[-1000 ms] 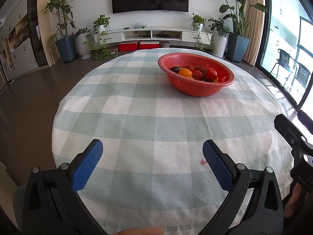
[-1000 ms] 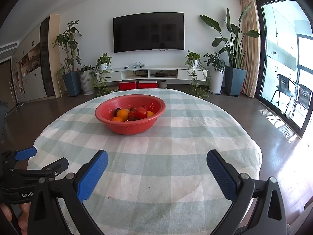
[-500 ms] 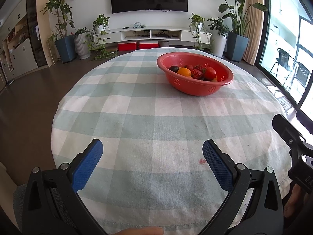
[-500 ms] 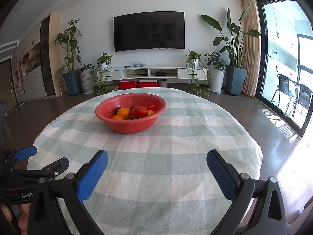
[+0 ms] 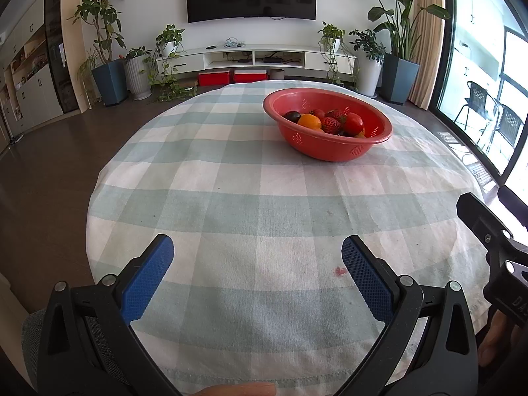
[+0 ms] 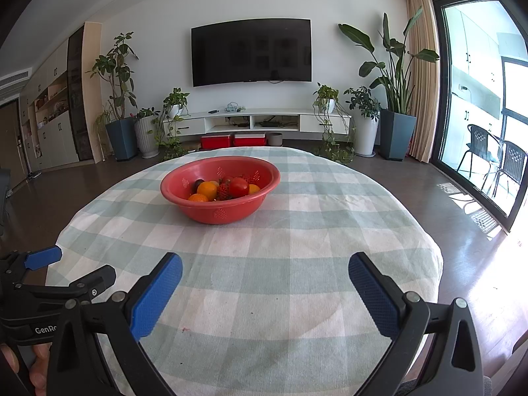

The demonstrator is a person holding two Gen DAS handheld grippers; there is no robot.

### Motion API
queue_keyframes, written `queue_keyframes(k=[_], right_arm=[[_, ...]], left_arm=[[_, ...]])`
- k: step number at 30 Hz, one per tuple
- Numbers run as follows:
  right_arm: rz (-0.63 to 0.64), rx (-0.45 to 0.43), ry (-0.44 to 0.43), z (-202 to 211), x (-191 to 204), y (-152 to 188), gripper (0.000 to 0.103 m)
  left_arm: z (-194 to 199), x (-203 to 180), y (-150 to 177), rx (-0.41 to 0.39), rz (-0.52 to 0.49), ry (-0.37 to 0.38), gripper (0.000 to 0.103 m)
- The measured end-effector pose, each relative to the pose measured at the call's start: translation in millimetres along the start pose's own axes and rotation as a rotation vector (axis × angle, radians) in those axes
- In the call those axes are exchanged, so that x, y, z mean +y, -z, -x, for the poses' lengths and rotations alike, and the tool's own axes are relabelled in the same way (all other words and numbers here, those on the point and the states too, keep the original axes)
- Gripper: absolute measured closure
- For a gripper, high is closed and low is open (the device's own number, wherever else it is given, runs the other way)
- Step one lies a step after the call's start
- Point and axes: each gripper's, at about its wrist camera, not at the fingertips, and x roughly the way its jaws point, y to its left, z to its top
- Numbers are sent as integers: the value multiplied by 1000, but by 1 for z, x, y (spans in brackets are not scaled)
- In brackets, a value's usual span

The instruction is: Organize fruits

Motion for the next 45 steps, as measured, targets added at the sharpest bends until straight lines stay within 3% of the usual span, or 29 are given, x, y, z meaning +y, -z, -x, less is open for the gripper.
queue_keyframes(k=[45], right_arm=[[1,4,1,3,0,-4,0]], left_arm=[[1,-2,0,1,-2,2,0]])
